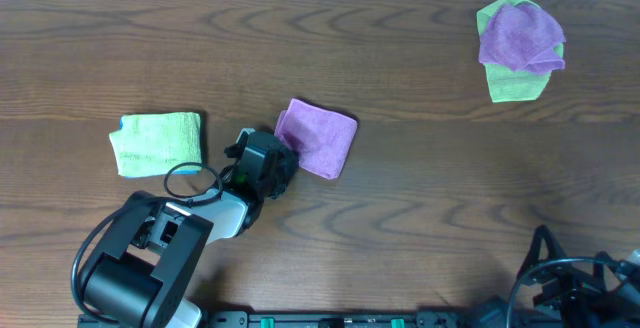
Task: Fold the cloth
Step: 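Grasp the folded pink cloth's edge with the left gripper, then carry the pink cloth with the left gripper onto the yellow-green cloth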
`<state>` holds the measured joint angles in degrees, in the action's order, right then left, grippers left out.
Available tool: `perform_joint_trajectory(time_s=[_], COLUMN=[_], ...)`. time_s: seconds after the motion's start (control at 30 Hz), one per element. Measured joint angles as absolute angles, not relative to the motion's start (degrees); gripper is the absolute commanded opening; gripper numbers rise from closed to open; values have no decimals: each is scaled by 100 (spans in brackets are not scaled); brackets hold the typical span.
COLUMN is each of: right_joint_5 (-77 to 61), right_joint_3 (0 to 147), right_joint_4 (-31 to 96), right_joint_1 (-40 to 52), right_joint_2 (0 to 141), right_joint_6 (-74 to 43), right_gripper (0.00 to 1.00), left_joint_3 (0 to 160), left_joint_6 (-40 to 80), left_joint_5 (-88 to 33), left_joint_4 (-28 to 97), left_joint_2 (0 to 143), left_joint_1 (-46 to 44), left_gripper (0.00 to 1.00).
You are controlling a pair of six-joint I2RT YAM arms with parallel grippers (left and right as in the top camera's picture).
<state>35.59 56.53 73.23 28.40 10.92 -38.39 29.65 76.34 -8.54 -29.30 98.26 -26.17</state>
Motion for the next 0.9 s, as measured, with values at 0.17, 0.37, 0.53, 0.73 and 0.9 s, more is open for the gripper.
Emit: perform_joint_trajectory(time_s=[0.17, 0.37, 0.53, 0.73, 0.9], right_joint_5=[3557, 3557, 3557, 3557, 3557], right_joint_3=[5653, 5653, 5651, 5651, 5651], right_joint_4=[7323, 7323, 7323, 7323, 7323], right_joint_1=[2840, 2840, 2840, 2840, 2840], right_joint_2=[1092, 1092, 1092, 1092, 1092], right_joint_6=[-3839, -3839, -3839, -3839, -3839], right_gripper=[99, 99, 99, 99, 99], left_joint_3=[2926, 2941, 3282, 3854, 4167], left_joint_6=[7118, 6324, 5708, 5022, 4727], left_joint_5=[-873, -1166, -1490, -1570, -1559], left_joint_4=[-3227, -3361, -2735, -1450, -775], left_joint_2=[9902, 9966, 9920, 9341, 8827], left_joint_1=[-2615, -2615, -2615, -2539, -2167], left_gripper=[6, 6, 6, 6, 6])
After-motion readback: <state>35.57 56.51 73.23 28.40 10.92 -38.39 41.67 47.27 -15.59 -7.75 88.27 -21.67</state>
